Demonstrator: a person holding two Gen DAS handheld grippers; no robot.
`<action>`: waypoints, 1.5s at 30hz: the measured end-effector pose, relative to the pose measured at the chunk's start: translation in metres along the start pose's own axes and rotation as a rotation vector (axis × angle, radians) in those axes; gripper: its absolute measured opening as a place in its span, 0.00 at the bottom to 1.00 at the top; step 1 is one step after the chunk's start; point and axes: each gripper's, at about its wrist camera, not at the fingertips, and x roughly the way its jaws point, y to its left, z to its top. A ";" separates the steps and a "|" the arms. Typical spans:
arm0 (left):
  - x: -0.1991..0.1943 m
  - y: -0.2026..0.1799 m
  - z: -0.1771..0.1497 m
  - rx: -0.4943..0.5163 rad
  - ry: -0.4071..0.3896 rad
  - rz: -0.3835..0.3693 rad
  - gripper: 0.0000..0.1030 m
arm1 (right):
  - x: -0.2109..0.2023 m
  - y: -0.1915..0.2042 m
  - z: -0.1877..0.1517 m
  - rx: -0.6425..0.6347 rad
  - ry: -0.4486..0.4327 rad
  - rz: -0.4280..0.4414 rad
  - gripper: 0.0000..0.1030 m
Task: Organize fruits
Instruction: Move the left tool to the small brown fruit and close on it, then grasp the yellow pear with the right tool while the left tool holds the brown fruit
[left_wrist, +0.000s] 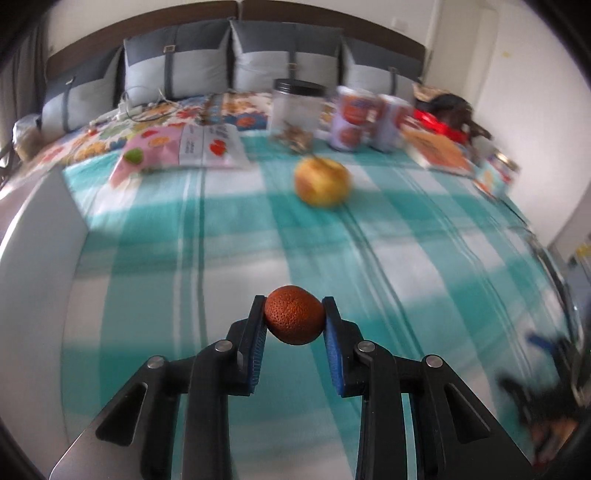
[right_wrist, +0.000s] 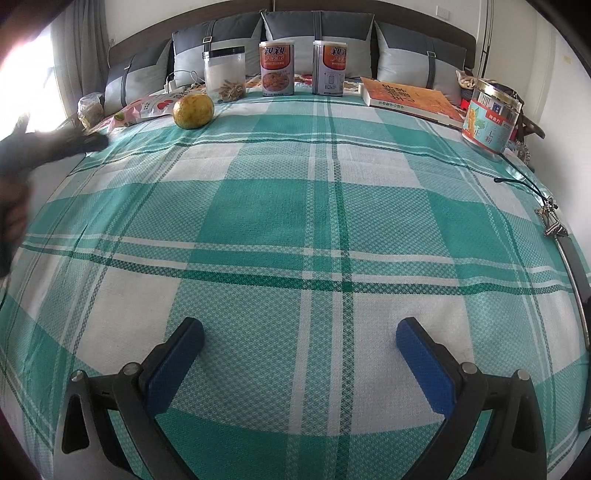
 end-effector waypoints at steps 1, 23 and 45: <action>-0.013 -0.003 -0.015 -0.006 0.012 -0.014 0.29 | 0.000 0.000 0.000 0.000 0.000 0.000 1.00; -0.016 0.003 -0.110 -0.063 0.043 0.235 0.91 | 0.000 0.000 0.000 0.001 -0.001 0.001 1.00; -0.014 0.006 -0.110 -0.068 0.045 0.240 0.94 | -0.001 0.000 0.000 0.002 -0.001 0.002 1.00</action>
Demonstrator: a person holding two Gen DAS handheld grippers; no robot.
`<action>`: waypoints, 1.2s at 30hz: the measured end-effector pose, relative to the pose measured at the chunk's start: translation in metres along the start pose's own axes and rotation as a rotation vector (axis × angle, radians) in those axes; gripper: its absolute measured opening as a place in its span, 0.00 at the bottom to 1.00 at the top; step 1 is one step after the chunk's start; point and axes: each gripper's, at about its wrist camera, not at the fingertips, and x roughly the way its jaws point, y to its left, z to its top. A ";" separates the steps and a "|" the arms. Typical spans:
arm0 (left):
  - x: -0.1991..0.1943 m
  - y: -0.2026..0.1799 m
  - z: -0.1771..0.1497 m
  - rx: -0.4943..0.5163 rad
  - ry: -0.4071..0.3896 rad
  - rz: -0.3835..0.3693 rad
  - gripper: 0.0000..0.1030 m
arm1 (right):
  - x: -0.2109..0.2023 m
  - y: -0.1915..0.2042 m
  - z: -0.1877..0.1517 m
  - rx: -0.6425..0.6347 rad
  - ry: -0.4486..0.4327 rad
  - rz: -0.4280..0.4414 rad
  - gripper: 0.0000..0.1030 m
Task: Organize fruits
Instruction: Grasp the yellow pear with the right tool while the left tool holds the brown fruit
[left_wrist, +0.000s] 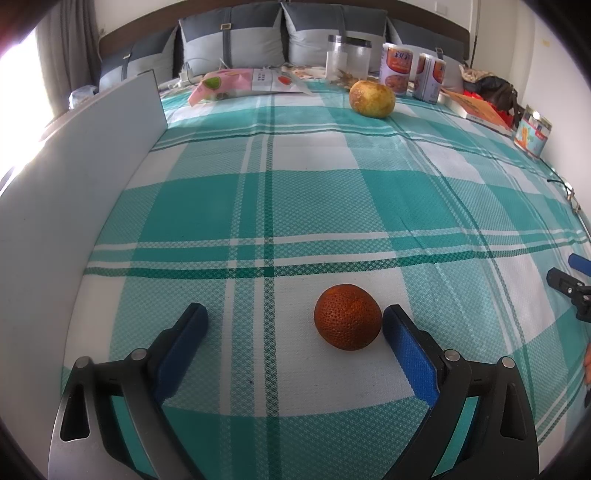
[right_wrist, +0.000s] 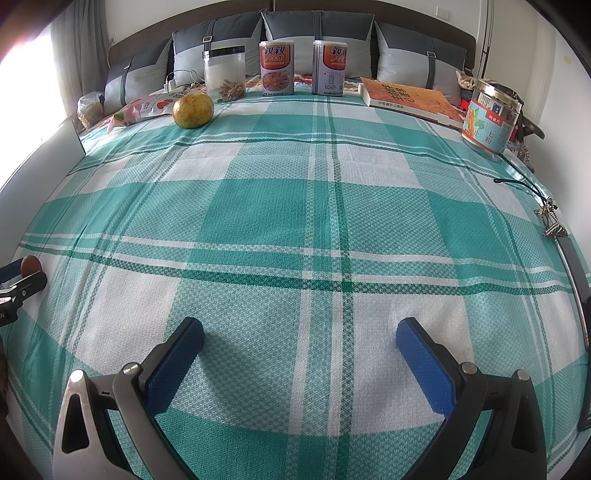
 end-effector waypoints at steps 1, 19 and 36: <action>0.000 0.000 0.000 0.000 0.000 0.000 0.94 | 0.000 0.001 0.000 0.000 0.000 -0.001 1.00; 0.000 0.000 0.000 0.000 0.000 0.001 0.94 | 0.087 0.096 0.202 -0.065 -0.032 0.227 1.00; 0.000 0.000 0.000 0.001 0.000 0.002 0.94 | 0.130 0.124 0.226 -0.090 0.107 0.273 0.63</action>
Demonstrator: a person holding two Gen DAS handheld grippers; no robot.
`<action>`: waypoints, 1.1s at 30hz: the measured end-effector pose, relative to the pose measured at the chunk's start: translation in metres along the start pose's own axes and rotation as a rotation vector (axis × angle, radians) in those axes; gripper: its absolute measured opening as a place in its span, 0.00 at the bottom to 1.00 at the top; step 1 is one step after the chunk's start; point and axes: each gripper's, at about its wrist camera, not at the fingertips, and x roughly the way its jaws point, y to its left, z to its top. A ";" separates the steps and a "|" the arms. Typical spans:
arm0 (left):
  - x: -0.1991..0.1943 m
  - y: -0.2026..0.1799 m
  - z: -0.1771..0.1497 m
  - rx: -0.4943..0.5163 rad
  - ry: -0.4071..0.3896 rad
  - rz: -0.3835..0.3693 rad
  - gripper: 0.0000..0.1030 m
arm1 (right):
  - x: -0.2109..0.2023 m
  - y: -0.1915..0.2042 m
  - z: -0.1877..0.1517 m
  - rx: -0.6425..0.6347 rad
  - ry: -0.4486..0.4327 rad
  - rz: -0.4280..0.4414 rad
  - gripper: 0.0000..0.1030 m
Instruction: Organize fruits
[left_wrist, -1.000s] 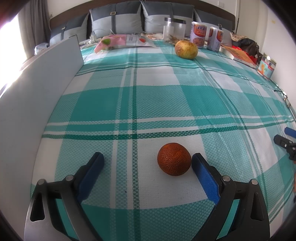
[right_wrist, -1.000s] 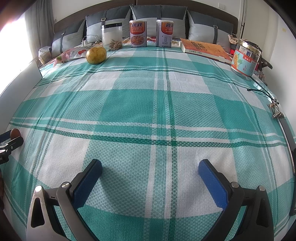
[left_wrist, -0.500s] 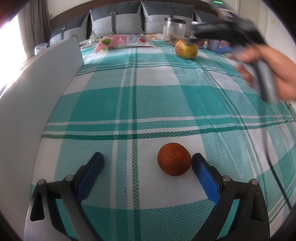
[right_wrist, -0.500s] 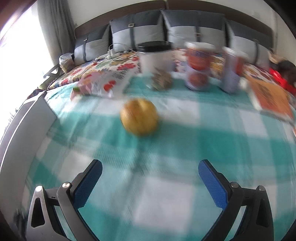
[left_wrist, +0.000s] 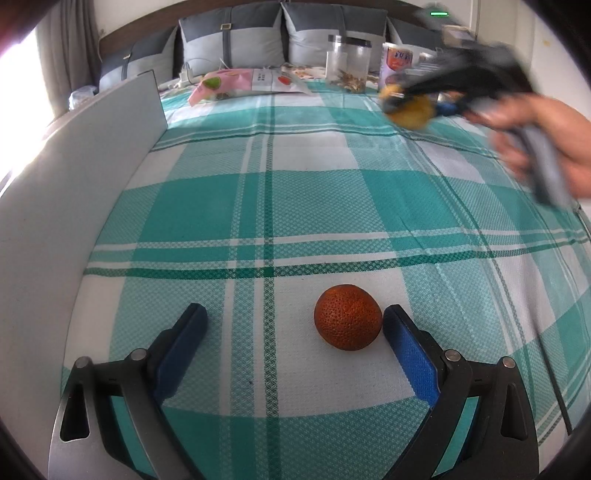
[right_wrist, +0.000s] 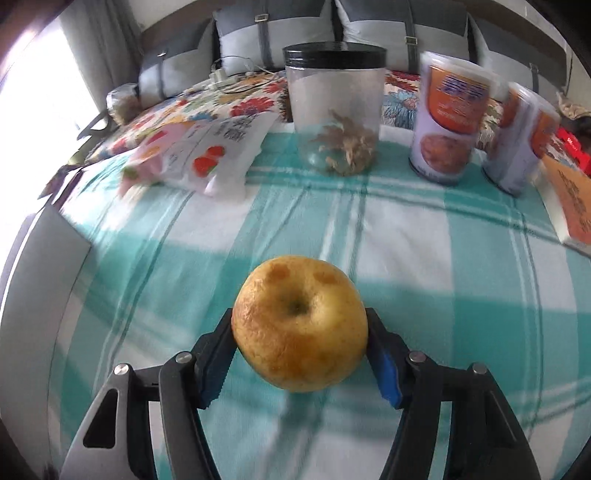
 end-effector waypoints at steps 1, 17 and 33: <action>0.000 0.000 0.000 0.000 0.000 0.000 0.94 | -0.014 0.001 -0.015 -0.016 0.008 0.018 0.63; 0.000 0.000 0.000 0.001 0.001 0.002 0.95 | -0.121 0.015 -0.230 -0.065 -0.057 -0.122 0.95; 0.001 0.000 0.000 0.001 0.001 0.001 0.95 | -0.129 0.013 -0.273 -0.023 -0.094 -0.182 1.00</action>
